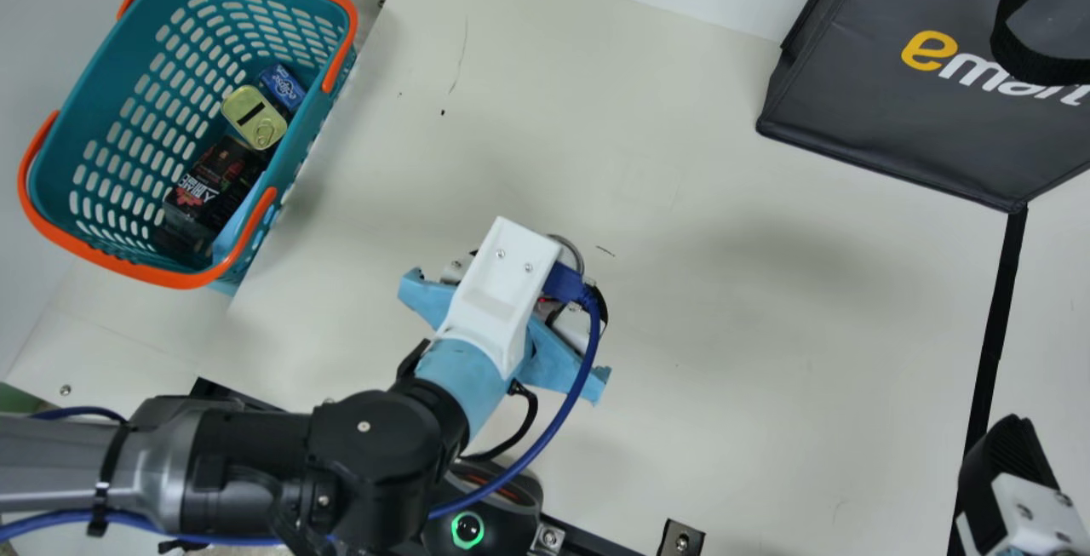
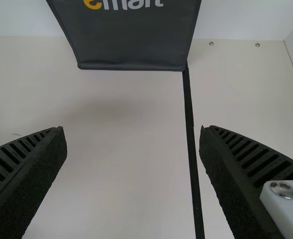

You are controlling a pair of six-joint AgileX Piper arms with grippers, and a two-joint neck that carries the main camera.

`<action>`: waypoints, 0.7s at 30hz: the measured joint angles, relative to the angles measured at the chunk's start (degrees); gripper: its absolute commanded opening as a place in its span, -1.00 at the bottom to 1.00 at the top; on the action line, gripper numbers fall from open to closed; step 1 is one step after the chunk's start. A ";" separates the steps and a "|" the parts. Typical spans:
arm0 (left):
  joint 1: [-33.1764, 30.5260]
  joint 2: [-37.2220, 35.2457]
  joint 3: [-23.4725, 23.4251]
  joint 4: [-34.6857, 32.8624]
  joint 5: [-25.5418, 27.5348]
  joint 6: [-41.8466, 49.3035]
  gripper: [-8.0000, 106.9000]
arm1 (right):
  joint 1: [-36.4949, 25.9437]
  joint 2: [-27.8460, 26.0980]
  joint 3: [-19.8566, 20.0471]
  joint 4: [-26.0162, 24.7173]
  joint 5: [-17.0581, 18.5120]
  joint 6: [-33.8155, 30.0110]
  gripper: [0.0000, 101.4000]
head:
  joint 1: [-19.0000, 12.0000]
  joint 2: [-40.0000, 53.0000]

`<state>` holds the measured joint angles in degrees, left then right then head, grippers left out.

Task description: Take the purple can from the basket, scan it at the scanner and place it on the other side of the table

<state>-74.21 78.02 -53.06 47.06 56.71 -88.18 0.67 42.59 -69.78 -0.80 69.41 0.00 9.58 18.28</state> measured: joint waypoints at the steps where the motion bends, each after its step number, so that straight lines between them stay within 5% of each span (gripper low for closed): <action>1: -0.29 -0.01 0.48 0.27 -0.08 -0.70 -1.00 | 0.00 0.00 0.00 0.00 0.00 0.00 0.87 | 0.00 0.00; 21: -5.64 -0.08 5.97 3.22 -0.77 -7.65 -1.00 | 0.00 0.00 0.00 0.00 0.00 0.00 0.87 | 0.00 -0.09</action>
<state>-79.84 77.94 -47.10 50.28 55.94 -95.83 0.67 42.59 -69.78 -0.80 69.41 0.00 9.58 18.19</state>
